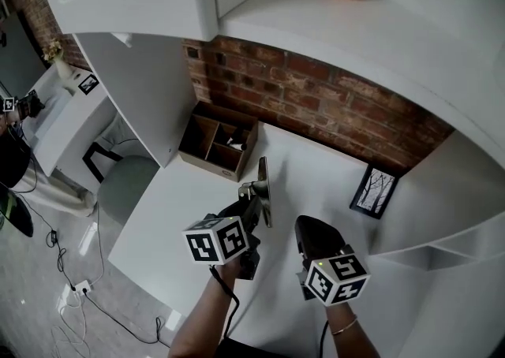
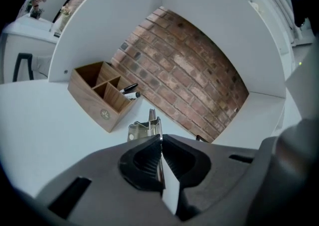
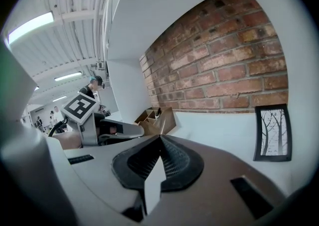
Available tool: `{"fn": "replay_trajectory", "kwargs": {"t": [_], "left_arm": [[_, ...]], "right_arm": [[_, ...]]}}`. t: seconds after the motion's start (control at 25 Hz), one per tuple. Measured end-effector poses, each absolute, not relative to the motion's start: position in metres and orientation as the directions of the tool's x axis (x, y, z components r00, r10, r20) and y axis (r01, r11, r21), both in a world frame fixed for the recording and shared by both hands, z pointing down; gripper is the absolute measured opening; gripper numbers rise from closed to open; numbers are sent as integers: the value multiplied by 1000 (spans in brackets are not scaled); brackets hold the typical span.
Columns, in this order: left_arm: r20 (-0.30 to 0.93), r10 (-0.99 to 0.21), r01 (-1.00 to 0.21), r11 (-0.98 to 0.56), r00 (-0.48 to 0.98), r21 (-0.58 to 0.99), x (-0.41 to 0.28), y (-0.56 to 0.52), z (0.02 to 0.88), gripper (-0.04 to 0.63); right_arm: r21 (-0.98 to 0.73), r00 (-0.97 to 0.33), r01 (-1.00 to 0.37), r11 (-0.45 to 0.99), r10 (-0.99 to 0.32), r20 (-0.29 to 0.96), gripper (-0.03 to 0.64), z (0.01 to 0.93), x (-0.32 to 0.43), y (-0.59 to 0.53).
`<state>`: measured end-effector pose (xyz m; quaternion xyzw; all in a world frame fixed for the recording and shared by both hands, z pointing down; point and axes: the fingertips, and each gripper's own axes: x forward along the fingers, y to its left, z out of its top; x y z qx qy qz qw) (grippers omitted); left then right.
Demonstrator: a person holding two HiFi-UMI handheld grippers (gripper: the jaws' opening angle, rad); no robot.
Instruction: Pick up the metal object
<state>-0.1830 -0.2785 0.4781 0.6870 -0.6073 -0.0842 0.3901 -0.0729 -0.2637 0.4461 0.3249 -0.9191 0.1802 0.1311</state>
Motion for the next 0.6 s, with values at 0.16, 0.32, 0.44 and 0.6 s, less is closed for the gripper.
{"fn": "replay_trajectory", "kwargs": {"t": [0.16, 0.32, 0.44, 0.6], "left_arm": [[319, -924, -835, 0, 210, 551, -182, -261, 448, 15], [296, -939, -879, -17, 178, 477, -183, -237, 425, 15], [282, -946, -900, -21, 159, 436, -183, -216, 410, 15], [267, -954, -931, -31, 136, 364, -182, -190, 393, 15]], "right_arm": [[-226, -757, -644, 730, -566, 327, 5, 428, -69, -255], [-219, -757, -648, 730, -582, 297, 5, 412, -64, -246], [-210, -758, -647, 733, -588, 284, 5, 403, -61, -237], [-198, -766, -637, 745, -585, 267, 5, 394, -60, -225]]}}
